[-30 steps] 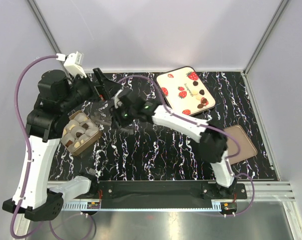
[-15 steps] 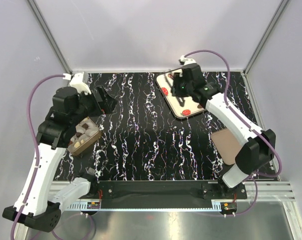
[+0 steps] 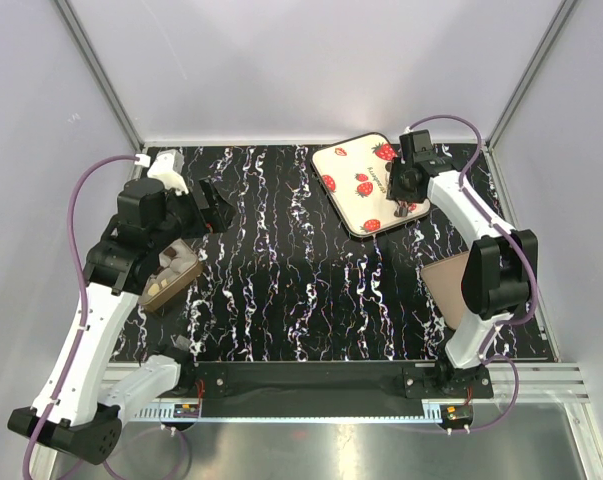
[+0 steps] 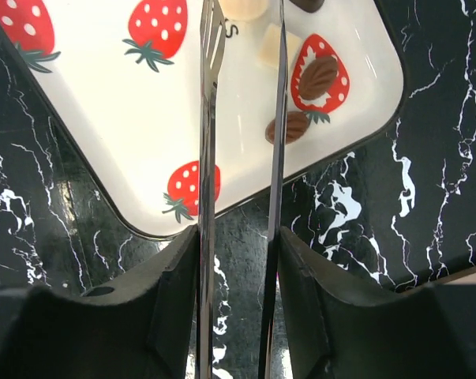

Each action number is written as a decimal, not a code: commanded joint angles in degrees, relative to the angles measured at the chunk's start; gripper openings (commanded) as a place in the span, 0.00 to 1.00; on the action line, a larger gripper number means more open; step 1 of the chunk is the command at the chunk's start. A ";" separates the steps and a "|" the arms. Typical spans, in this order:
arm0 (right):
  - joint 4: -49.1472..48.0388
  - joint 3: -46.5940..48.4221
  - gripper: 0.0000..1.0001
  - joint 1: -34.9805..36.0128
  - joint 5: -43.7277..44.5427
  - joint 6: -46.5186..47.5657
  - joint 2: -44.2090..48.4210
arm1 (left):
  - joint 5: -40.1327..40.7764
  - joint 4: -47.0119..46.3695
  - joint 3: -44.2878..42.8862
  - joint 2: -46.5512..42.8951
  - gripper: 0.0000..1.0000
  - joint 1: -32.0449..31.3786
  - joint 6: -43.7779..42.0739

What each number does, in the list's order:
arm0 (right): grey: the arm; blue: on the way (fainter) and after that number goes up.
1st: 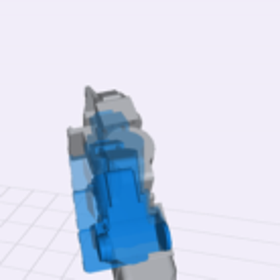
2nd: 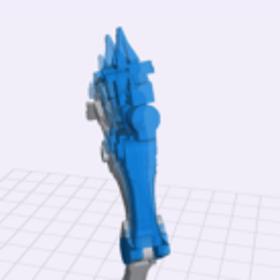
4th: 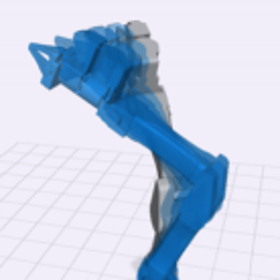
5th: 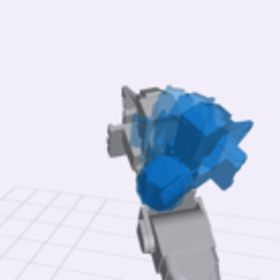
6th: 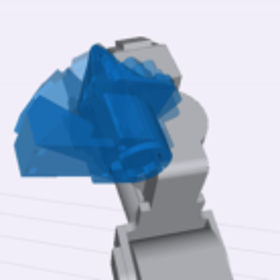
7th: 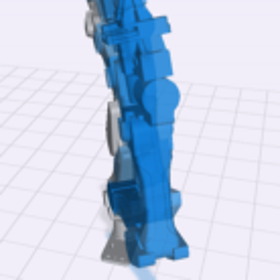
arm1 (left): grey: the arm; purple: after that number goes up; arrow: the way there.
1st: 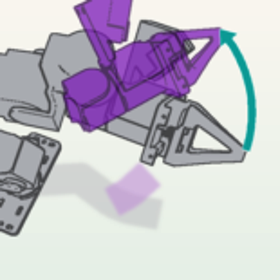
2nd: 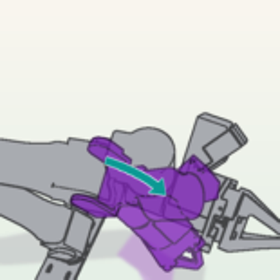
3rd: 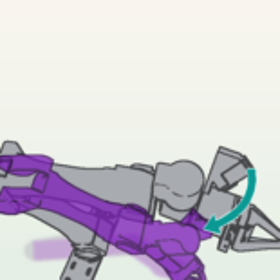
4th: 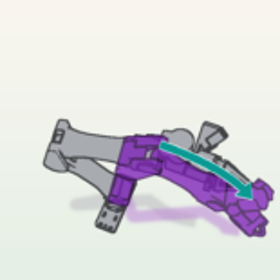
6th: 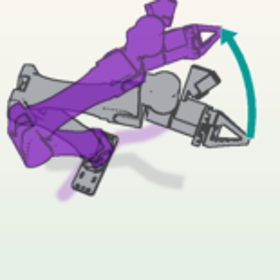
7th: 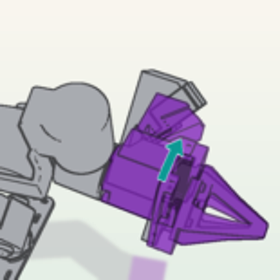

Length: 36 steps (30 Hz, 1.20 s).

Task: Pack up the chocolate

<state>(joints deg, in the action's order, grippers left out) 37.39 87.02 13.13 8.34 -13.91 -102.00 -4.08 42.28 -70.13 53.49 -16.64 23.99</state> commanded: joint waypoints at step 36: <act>-2.23 2.45 0.43 -3.37 -9.66 2.40 -6.28 | 0.30 -4.49 -1.59 2.05 0.99 0.12 -0.35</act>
<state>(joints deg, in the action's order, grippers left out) 36.45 87.61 10.11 -0.12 -11.73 -108.95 -4.05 40.69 -70.13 55.72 -16.64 23.97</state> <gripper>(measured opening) 0.439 0.988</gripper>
